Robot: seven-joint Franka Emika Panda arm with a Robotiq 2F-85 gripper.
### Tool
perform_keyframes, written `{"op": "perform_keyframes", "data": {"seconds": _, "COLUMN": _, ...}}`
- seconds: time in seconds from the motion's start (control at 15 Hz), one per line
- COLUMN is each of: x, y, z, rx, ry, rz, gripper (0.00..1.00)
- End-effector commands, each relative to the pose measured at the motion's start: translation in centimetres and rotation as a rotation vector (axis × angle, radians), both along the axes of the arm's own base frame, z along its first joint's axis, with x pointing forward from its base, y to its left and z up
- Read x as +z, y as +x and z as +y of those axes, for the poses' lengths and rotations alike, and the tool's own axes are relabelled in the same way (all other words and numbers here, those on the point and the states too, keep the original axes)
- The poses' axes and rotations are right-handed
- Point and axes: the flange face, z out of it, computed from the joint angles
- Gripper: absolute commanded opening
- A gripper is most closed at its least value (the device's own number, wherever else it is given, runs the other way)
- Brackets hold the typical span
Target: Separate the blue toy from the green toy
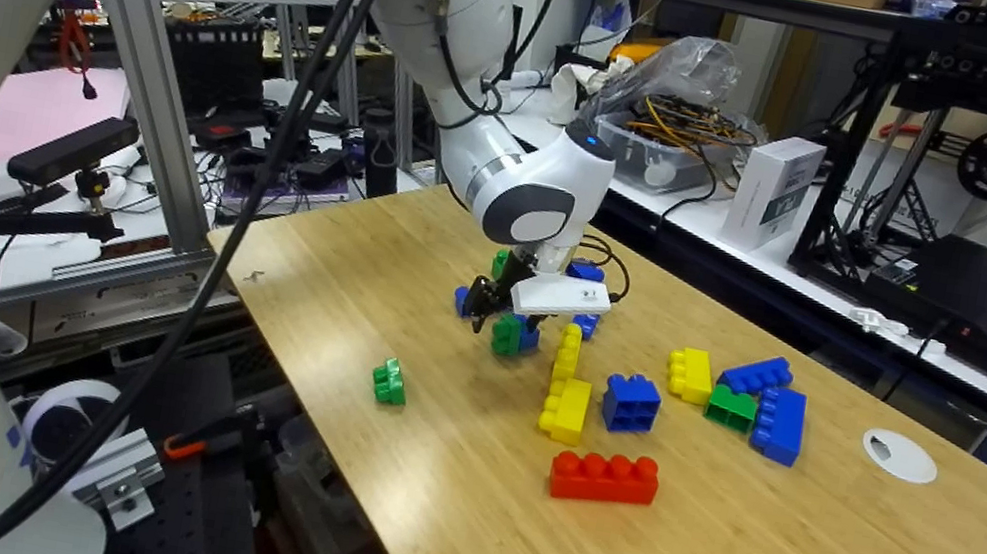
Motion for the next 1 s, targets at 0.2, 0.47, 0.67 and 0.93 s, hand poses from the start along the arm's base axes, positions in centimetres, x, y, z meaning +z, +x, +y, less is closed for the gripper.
{"op": "perform_keyframes", "data": {"seconds": 0.2, "x": -1.9, "y": -2.1, "z": -0.8, "rx": -0.151, "ry": -0.207, "rz": 0.165, "gripper": 1.0}}
{"op": "perform_keyframes", "data": {"seconds": 0.47, "x": -2.3, "y": -4.3, "z": -0.6, "rx": -0.241, "ry": -0.354, "rz": 0.355, "gripper": 1.0}}
{"op": "perform_keyframes", "data": {"seconds": 0.67, "x": -2.2, "y": -5.3, "z": -0.4, "rx": -0.267, "ry": -0.431, "rz": 0.481, "gripper": 1.0}}
{"op": "perform_keyframes", "data": {"seconds": 0.93, "x": -1.2, "y": -5.5, "z": -0.3, "rx": -0.247, "ry": -0.462, "rz": 0.575, "gripper": 1.0}}
